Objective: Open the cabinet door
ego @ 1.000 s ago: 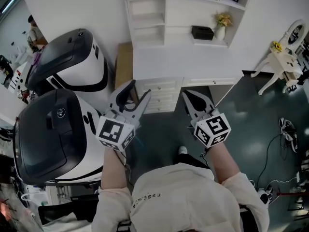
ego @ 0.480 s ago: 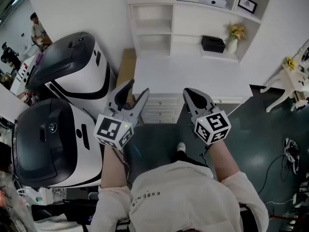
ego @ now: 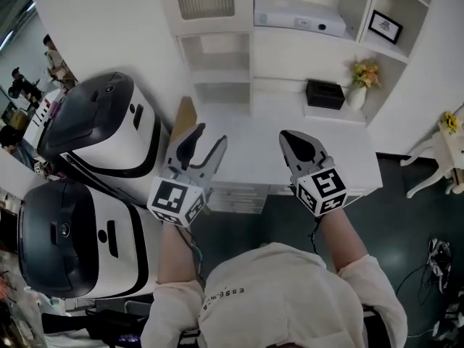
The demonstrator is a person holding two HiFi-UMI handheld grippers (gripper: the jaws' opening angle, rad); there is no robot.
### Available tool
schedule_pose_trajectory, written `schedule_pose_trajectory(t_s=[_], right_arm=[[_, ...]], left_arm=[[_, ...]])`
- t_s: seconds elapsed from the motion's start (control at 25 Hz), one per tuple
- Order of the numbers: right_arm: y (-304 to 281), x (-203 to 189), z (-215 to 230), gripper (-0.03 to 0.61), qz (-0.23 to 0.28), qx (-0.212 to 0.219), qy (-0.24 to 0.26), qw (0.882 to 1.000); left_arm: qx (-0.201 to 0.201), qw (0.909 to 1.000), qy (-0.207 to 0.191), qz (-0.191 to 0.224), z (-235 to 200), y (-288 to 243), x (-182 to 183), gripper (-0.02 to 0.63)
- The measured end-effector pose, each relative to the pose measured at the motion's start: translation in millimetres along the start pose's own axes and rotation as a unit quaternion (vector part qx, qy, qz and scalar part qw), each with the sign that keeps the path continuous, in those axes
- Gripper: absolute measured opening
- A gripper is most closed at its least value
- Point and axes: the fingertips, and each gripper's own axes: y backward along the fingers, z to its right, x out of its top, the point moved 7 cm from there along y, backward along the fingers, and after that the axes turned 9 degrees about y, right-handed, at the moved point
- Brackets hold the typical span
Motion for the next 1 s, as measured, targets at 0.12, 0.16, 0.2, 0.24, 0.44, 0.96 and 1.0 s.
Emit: schedule_pose_trajectory(t_s=[0.12,0.16,0.2,0.24,0.44,0.96,1.0], right_arm=[[-19,-3,36,0.011,0.008,0.007,0.006,1.0],[-25,-4,46,0.011,0.011,0.009,0.008,1.0],[-32,-4,56,0.011,0.013,0.01,0.009,1.0],[-39,-3,64,0.011,0.017,0.011,0.01,1.0],[-74,3,98,0.011,0.032,0.014,0.018,0.999],[-175,44,165,0.011,0.06,-0.007,0.058,0.996],[-182,46,167,0.011,0.061,-0.008,0.06,0.996]], left_arm=[[0.013,0.9997,-0.019,0.002,-5,-37,3,0.206],[0.016,0.9995,-0.027,0.003,-7,-48,5,0.206],[0.019,0.9993,-0.033,0.005,-10,-59,7,0.206],[0.021,0.999,-0.039,0.008,-13,-70,9,0.206],[0.013,0.9981,-0.055,0.022,-33,-125,25,0.206],[-0.006,0.9921,-0.094,0.083,-127,-250,96,0.204],[-0.007,0.9915,-0.097,0.087,-133,-258,103,0.204]])
